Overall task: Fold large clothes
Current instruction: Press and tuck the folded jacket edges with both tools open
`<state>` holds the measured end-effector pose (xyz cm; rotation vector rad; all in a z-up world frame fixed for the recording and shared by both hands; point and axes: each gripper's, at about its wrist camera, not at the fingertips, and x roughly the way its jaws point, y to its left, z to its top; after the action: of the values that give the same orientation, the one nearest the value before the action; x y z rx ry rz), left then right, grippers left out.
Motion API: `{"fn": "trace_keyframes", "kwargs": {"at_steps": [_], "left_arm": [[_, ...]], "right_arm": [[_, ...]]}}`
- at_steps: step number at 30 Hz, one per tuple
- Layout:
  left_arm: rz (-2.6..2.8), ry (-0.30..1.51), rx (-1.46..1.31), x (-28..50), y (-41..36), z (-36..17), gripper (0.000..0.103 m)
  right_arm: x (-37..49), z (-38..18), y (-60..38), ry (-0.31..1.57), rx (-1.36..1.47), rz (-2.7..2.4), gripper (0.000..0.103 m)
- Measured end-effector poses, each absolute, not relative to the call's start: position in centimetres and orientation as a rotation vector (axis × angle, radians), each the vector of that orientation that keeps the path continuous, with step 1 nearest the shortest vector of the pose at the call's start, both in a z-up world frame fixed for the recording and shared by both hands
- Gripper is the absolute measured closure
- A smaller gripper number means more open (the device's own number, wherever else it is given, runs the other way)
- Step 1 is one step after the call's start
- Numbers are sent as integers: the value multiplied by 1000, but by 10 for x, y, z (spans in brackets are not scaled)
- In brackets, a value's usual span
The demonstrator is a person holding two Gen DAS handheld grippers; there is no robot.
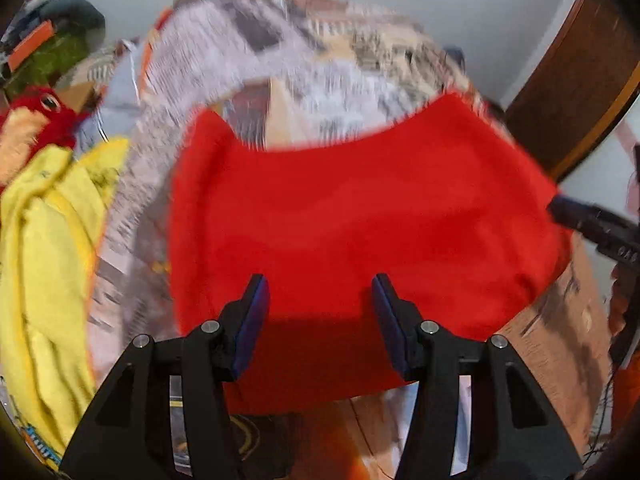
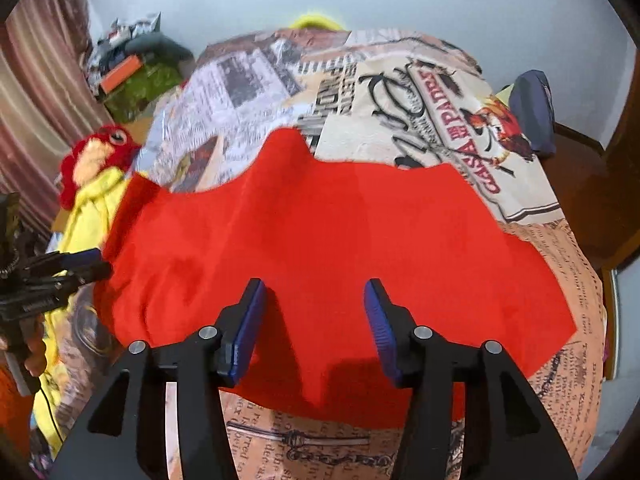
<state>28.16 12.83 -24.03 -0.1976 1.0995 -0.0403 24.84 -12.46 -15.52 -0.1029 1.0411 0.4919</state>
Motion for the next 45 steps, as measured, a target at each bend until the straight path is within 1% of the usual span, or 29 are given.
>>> {"fn": "trace_keyframes", "kwargs": {"at_steps": [2, 3, 4, 5, 9, 11, 18, 23, 29, 33, 38, 43, 45], "left_arm": [[-18, 1134, -212, 285, 134, -259, 48], [-9, 1129, -231, 285, 139, -262, 46], [16, 1118, -262, 285, 149, -264, 42], [42, 1116, -275, 284, 155, -266, 42], [144, 1133, -275, 283, 180, -273, 42], [203, 1134, -242, 276, 190, -275, 42], [268, 1090, -198, 239, 199, -264, 42], [255, 1020, -200, 215, 183, -241, 42], [156, 956, -381, 201, 161, -220, 42], [63, 958, -503, 201, 147, -222, 42], [-19, 1014, -589, 203, 136, -240, 42], [-92, 1046, -763, 206, 142, -267, 42], [-121, 1048, -839, 207, 147, -276, 42]], "right_arm": [[248, -162, -128, 1046, -117, 479, 52], [249, -164, -133, 1047, -117, 464, 50], [249, -165, -138, 1049, -113, 449, 45], [250, -167, -144, 1055, -109, 438, 43], [254, -173, -175, 1076, -68, 363, 41], [255, -175, -193, 1089, -5, 355, 36], [249, -174, -231, 1120, 48, 215, 35], [234, -151, -227, 1067, 37, 232, 35], [219, -121, -194, 978, -31, 305, 35], [206, -111, -164, 928, -92, 373, 35], [203, -127, -126, 954, -169, 453, 35], [202, -163, -99, 1045, -249, 493, 35], [197, -169, -95, 1042, -268, 495, 34]]}}
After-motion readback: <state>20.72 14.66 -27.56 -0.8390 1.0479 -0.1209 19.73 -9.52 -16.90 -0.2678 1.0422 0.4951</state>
